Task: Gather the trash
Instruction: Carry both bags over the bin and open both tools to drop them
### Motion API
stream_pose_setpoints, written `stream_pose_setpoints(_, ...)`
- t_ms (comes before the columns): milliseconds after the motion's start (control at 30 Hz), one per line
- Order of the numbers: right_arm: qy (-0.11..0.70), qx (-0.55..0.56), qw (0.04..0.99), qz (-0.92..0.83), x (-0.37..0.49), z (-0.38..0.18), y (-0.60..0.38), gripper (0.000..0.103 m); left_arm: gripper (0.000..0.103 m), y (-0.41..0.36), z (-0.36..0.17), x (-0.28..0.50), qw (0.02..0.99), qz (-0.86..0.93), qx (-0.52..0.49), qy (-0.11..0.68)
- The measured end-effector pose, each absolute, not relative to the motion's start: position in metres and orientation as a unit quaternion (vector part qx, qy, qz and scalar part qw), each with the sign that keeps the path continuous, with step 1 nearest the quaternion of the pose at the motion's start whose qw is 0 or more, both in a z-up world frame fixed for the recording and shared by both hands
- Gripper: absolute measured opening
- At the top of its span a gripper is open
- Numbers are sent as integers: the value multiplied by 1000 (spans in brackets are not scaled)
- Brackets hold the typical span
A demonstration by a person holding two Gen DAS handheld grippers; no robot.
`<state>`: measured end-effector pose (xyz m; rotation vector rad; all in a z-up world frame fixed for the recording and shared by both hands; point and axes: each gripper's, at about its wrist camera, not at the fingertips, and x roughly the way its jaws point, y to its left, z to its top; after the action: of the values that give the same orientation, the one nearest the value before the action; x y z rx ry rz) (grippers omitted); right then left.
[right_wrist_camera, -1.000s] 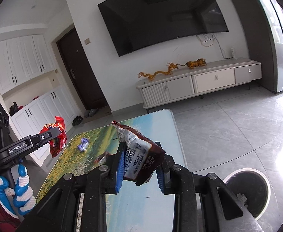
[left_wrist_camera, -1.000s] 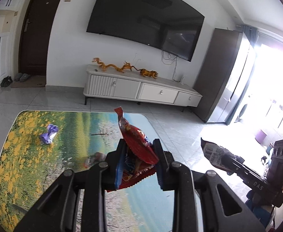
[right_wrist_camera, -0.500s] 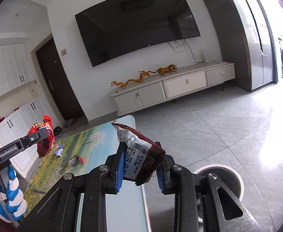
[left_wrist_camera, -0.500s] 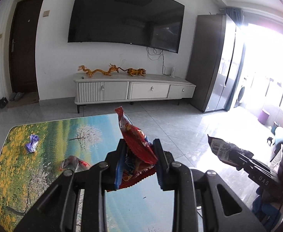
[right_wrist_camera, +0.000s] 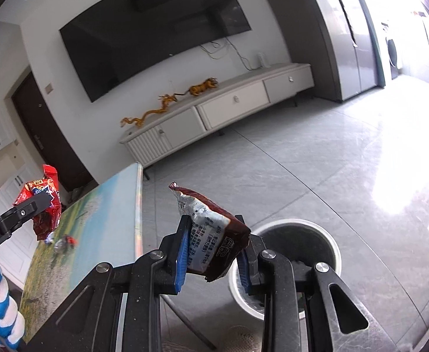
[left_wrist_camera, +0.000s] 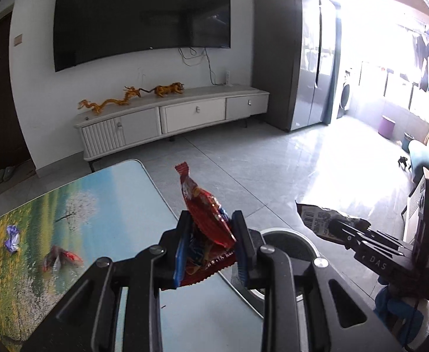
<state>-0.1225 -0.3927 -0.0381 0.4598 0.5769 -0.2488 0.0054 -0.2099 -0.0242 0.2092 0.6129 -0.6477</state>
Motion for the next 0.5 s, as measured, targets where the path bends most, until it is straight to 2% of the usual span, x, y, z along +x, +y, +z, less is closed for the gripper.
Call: stream_pose_setpoints(500,342,293,875,-177,-123,-110,-471,27,27,-338,-98,18,843,-363,180,354)
